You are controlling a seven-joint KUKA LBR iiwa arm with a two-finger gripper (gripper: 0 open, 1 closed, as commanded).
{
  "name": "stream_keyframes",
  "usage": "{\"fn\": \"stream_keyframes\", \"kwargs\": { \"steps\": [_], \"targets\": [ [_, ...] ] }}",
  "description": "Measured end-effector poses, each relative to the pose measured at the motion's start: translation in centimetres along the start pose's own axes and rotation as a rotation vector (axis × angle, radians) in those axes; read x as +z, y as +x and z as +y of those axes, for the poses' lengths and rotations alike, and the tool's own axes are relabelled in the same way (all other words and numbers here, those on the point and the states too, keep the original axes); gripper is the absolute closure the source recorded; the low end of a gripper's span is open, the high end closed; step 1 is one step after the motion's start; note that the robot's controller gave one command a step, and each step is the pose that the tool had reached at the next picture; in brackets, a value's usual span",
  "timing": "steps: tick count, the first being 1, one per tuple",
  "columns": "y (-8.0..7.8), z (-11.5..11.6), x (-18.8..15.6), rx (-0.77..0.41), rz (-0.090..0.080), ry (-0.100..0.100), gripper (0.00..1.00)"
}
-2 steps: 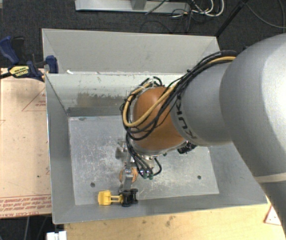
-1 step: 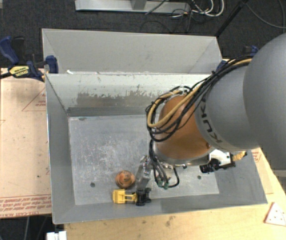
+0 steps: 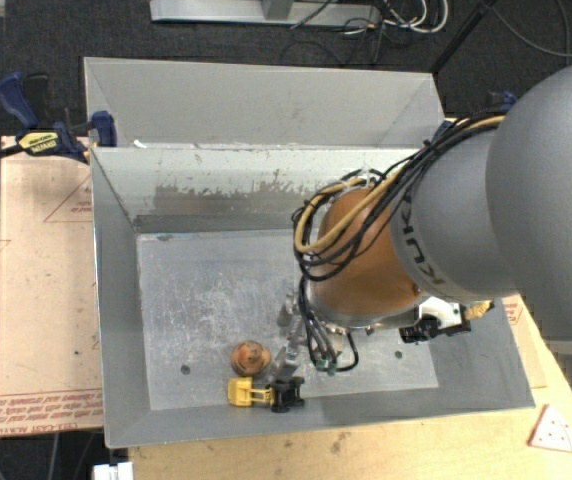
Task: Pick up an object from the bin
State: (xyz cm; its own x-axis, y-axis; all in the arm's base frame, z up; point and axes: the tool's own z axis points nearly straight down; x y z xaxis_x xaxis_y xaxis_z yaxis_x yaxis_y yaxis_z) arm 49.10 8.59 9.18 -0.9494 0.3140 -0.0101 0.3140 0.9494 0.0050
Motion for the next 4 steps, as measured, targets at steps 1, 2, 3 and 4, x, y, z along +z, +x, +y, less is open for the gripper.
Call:
{"fn": "stream_keyframes", "kwargs": {
  "steps": [1, 2, 3, 4],
  "targets": [
    [0.0, 0.0, 0.0, 0.000, 0.000, 0.000, 0.00],
    [0.0, 0.1, 0.0, 0.001, 0.000, 0.000, 0.00],
    [-0.1, 0.7, -2.3, -0.082, 0.009, 0.003, 0.00],
    [0.8, 3.4, -1.0, -0.181, -0.001, 0.000, 0.00]
  ]
}}
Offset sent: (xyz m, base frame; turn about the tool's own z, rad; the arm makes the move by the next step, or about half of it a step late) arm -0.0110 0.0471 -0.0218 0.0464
